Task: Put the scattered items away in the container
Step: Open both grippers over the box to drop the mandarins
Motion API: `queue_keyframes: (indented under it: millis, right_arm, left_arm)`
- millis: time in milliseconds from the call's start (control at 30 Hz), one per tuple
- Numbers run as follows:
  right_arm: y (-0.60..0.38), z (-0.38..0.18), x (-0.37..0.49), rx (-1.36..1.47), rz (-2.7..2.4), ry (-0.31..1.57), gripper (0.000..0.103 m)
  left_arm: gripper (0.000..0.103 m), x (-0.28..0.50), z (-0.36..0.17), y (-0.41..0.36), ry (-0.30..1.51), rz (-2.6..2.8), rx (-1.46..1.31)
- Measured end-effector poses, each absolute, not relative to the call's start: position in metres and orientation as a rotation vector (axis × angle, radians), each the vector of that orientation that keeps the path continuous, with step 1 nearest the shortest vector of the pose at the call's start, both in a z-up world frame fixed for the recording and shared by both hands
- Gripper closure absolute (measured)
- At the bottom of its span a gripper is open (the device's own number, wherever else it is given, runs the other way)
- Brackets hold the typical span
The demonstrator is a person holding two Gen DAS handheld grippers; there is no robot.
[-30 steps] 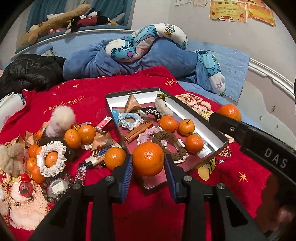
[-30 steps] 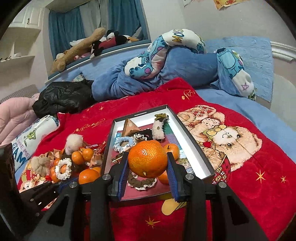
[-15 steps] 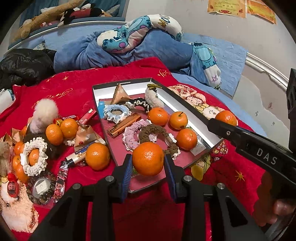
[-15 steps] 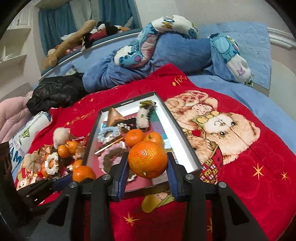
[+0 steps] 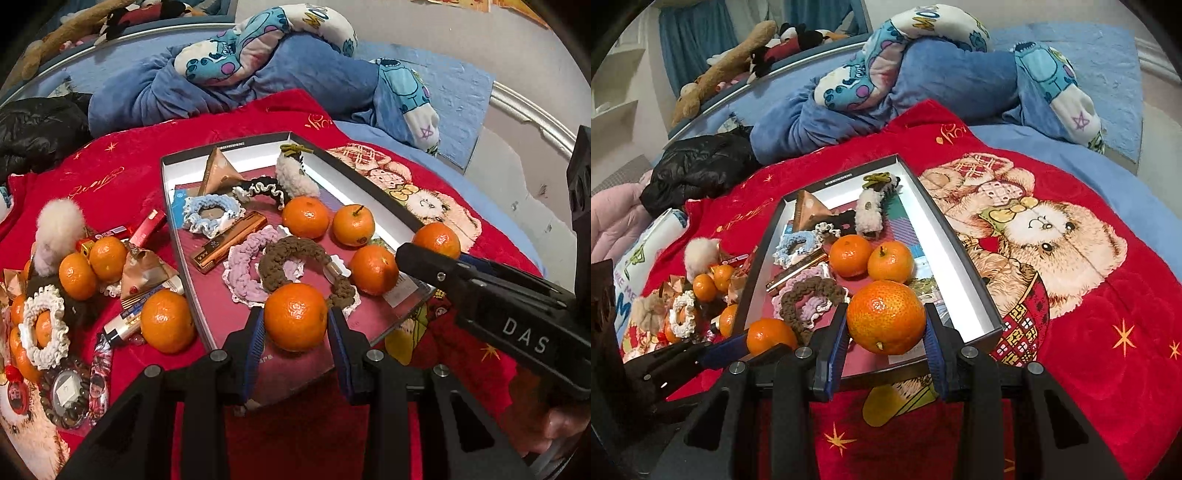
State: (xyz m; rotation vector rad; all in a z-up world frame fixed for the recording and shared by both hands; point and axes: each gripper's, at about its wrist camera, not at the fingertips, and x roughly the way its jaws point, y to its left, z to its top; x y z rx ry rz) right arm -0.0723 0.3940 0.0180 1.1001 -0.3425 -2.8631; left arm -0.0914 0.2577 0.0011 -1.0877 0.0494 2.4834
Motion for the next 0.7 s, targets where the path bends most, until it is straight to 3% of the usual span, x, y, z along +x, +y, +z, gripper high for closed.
queue_keyframes:
  millis: [433, 600, 633, 700]
  right_arm:
    - [0.391, 0.007, -0.089, 1.145, -2.9, -0.295, 0.065]
    - [0.392, 0.008, -0.086, 1.141, -2.945, -0.261, 0.054]
    - [0.394, 0.009, -0.085, 1.136, -2.95, -0.274, 0.046]
    - [0.399, 0.011, -0.084, 1.123, -2.948, -0.312, 0.042]
  left_arm:
    - [0.068, -0.104, -0.005, 0.255, 0.086, 2.511, -1.106]
    - [0.058, -0.103, -0.005, 0.256, 0.096, 2.503, -1.084]
    - [0.051, -0.102, -0.003, 0.257, 0.087, 2.493, -1.072]
    - [0.039, -0.1, 0.0, 0.258, 0.092, 2.484, -1.049]
